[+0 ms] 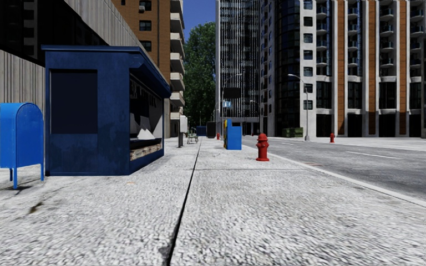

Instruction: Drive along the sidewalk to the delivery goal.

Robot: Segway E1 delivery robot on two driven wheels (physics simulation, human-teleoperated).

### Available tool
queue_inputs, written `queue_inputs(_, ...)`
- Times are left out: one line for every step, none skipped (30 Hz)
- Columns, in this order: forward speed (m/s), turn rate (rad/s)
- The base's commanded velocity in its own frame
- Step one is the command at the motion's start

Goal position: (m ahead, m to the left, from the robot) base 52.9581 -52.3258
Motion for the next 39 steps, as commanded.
queue_inputs(2.00, 0.00)
queue_inputs(2.00, 0.00)
queue_inputs(2.00, 0.00)
queue_inputs(2.00, 0.00)
queue_inputs(2.00, 0.00)
queue_inputs(2.00, 0.00)
queue_inputs(2.00, 0.00)
queue_inputs(2.00, 0.00)
queue_inputs(2.00, 0.00)
queue_inputs(2.00, 0.00)
queue_inputs(2.00, 0.00)
queue_inputs(2.00, 0.00)
queue_inputs(2.00, 0.00)
queue_inputs(2.00, 0.00)
queue_inputs(2.00, 0.00)
queue_inputs(2.00, 0.00)
queue_inputs(2.00, 0.00)
queue_inputs(2.00, 0.00)
queue_inputs(2.00, 0.00)
queue_inputs(2.00, 0.00)
queue_inputs(2.00, 0.00)
queue_inputs(2.00, 0.00)
queue_inputs(2.00, 0.00)
queue_inputs(2.00, 0.00)
queue_inputs(2.00, 0.00)
queue_inputs(2.00, 0.00)
queue_inputs(2.00, 0.00)
queue_inputs(2.00, 0.00)
queue_inputs(2.00, 0.00)
queue_inputs(2.00, 0.00)
queue_inputs(2.00, 0.00)
queue_inputs(2.00, 0.00)
queue_inputs(2.00, 0.00)
queue_inputs(2.00, 0.00)
queue_inputs(2.00, 0.00)
queue_inputs(2.00, 0.00)
queue_inputs(2.00, 0.00)
queue_inputs(2.00, 0.00)
queue_inputs(2.00, 0.00)
